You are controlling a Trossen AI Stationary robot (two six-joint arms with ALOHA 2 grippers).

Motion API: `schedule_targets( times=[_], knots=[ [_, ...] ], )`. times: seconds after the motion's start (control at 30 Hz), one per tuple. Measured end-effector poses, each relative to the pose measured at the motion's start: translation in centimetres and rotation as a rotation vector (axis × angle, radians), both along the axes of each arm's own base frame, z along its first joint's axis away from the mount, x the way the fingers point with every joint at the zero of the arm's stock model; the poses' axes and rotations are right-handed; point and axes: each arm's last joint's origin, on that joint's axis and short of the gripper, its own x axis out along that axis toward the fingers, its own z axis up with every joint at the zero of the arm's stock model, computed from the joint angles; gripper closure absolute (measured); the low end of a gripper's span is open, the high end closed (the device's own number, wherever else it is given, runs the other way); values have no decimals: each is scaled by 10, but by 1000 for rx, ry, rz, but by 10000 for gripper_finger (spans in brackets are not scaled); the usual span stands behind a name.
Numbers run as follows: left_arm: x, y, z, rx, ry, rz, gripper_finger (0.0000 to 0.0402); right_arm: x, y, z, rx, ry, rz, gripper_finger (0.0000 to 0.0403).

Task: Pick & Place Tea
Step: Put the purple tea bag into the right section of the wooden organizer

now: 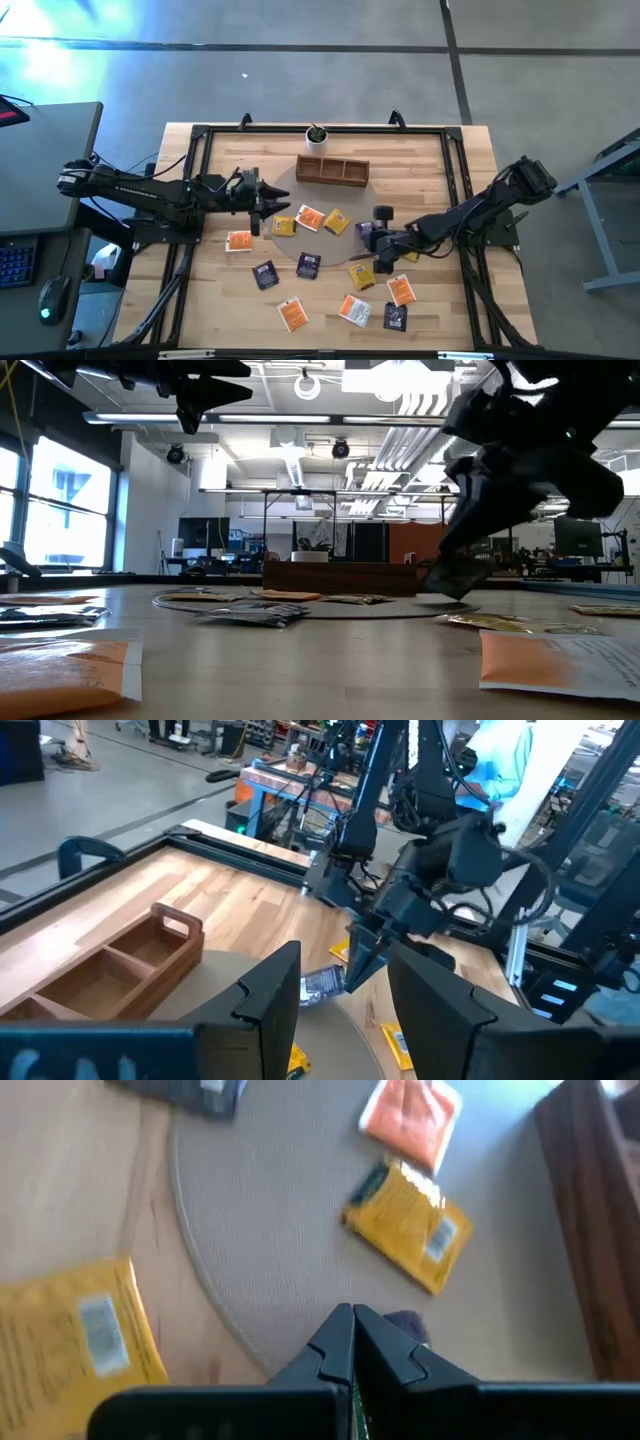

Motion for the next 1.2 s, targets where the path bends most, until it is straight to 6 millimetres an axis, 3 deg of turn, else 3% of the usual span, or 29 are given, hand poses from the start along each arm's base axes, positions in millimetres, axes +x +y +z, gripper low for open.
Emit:
schedule_targets(
  times=[0.5,0.73,0.9,1.0,1.2],
  knots=[
    [0,0,-1,1,14,-7,250,9,-16,3,-28,-21,-29,402],
    [5,3,-20,48,167,109,250,12,-23,4,-12,-20,-19,403],
    [19,1,-35,111,234,94,250,13,-24,4,-9,-23,-22,403],
    [36,-3,-51,125,254,4,250,13,-24,4,-1,-23,-17,403],
    [73,-7,-83,200,171,-7,250,13,-24,4,2,-23,-16,403]
  ],
)
